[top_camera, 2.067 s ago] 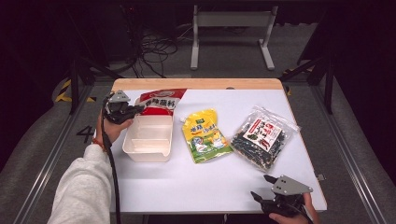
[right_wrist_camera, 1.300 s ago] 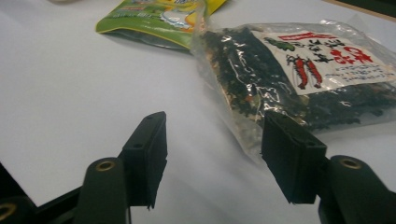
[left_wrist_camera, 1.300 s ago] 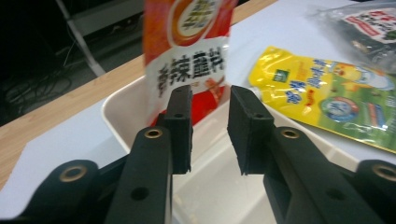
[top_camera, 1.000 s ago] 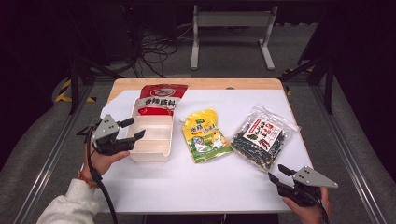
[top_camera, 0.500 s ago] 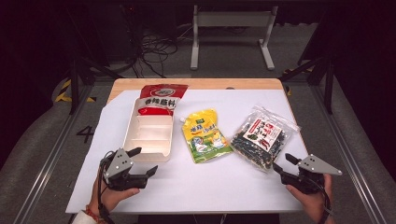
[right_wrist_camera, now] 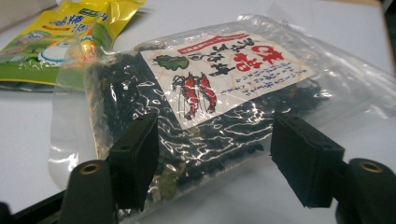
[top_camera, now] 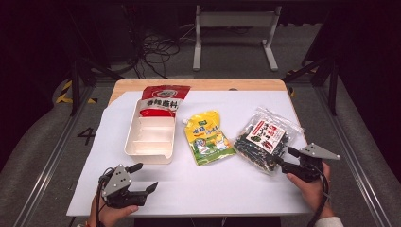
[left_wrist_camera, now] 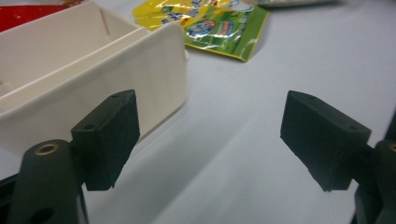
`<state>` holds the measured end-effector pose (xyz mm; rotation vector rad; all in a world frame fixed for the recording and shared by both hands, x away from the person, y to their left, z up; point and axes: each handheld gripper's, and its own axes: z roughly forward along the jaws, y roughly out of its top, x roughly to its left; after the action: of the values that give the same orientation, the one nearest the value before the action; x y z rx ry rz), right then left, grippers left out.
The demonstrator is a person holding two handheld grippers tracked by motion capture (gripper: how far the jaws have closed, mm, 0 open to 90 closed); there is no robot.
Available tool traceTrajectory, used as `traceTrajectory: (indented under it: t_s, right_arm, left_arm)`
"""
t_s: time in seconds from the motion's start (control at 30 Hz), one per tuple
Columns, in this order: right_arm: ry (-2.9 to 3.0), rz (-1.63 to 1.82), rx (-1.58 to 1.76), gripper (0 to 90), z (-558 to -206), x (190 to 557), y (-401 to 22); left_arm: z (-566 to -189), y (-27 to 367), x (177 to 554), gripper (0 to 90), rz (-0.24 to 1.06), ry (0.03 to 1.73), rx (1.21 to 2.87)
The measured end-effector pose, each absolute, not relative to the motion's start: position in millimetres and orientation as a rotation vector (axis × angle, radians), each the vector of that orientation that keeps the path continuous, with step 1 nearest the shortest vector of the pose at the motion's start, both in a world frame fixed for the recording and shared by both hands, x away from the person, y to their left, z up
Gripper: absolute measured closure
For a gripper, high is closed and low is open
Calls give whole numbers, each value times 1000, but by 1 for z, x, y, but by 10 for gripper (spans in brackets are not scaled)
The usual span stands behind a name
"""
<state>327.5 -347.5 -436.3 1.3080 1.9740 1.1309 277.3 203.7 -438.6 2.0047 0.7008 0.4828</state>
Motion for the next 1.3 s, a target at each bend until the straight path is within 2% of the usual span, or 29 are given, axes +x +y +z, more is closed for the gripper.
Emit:
traceTrajectory:
  t_s: [0.3, 0.33, 0.63, 0.8, 1.0, 1.23, 1.27, 1.3]
  right_arm:
    - [1961, 1135, 1559, 161, -450, 361, -360]
    - [1962, 1131, 1603, 124, -452, 364, -362]
    - [1970, 1156, 1666, 104, -453, 382, -362]
    - [2033, 1154, 1645, 190, -452, 388, -357]
    - [2117, 1203, 1640, 353, -450, 393, -356]
    - [2109, 1229, 1632, 330, -451, 393, -355]
    - [2115, 1225, 1628, 339, -451, 393, -354]
    - [2124, 1227, 1624, 383, -451, 394, -353]
  left_arm:
    - [-455, 198, 283, 202, 430, 679, 2132]
    - [-456, 198, 283, 202, 426, 681, 2136]
    - [-456, 193, 285, 197, 407, 664, 2152]
    - [-458, 191, 285, 198, 401, 650, 2172]
    - [-458, 185, 286, 198, 390, 629, 2186]
    - [-458, 178, 286, 199, 367, 602, 2196]
    - [-459, 177, 287, 199, 362, 597, 2197]
    - [-458, 176, 287, 202, 360, 597, 2199]
